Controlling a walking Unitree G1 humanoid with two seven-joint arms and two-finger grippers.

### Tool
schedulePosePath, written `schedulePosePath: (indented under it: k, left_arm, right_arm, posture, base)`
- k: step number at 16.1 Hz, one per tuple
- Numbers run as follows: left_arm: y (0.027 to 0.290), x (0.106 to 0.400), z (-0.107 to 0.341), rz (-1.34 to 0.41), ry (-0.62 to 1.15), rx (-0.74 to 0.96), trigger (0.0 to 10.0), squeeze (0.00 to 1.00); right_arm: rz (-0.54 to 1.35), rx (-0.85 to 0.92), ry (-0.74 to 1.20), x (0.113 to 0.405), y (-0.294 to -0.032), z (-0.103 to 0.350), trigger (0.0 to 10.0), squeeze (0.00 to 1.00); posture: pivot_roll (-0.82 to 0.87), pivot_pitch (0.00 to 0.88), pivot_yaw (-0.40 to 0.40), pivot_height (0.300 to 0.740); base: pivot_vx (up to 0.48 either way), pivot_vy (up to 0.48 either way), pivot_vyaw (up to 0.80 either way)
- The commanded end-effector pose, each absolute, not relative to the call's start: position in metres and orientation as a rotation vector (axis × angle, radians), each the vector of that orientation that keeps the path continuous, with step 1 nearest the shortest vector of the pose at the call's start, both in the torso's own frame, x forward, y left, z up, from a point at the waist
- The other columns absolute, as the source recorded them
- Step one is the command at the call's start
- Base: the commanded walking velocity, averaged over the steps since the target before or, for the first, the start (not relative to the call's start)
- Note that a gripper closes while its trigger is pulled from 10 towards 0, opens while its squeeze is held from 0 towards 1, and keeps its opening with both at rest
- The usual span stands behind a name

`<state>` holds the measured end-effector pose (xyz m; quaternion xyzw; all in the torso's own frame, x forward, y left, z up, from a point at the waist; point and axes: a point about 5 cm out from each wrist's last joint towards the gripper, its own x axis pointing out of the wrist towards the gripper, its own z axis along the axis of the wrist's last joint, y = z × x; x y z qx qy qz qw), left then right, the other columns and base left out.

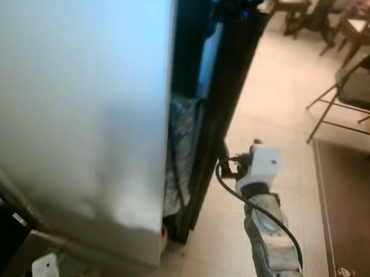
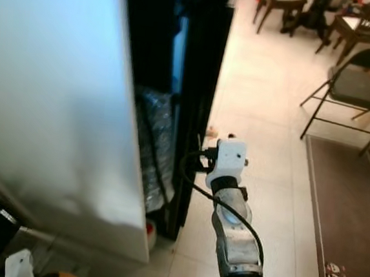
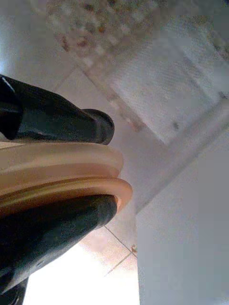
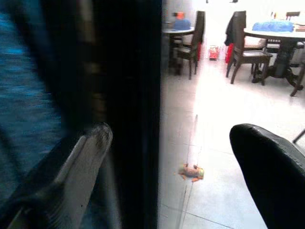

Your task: Restocking fridge

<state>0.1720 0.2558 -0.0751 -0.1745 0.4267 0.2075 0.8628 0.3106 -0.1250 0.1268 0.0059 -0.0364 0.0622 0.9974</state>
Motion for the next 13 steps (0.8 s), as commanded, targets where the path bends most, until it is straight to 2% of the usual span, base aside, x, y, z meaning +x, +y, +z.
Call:
schedulePosePath:
  k: [1,9,13]
  left_arm:
    - [0.251,0.168,-0.078,0.424,0.918,-0.361,10.0,0.0]
    - [0.25,0.167,-0.079,0.421,0.918,-0.363,10.0,0.0]
    - [0.25,0.166,-0.08,0.415,0.924,-0.356,10.0,0.0]
  right_arm:
    - [0.112,0.005,-0.07,0.31,-0.13,0.127,10.0,0.0]
    - [0.12,0.016,-0.045,0.299,-0.126,0.12,10.0,0.0]
    - [0.235,0.009,-0.01,0.281,-0.109,0.119,10.0,0.0]
  posture:
    - [-0.2,0.047,0.01,0.74]
    - [-0.2,0.055,0.009,0.74]
    - [-0.21,0.056,0.009,0.74]
  base:
    - [0.0,0.0,0.0]
    - [0.0,0.0,0.0]
    - [0.0,0.0,0.0]
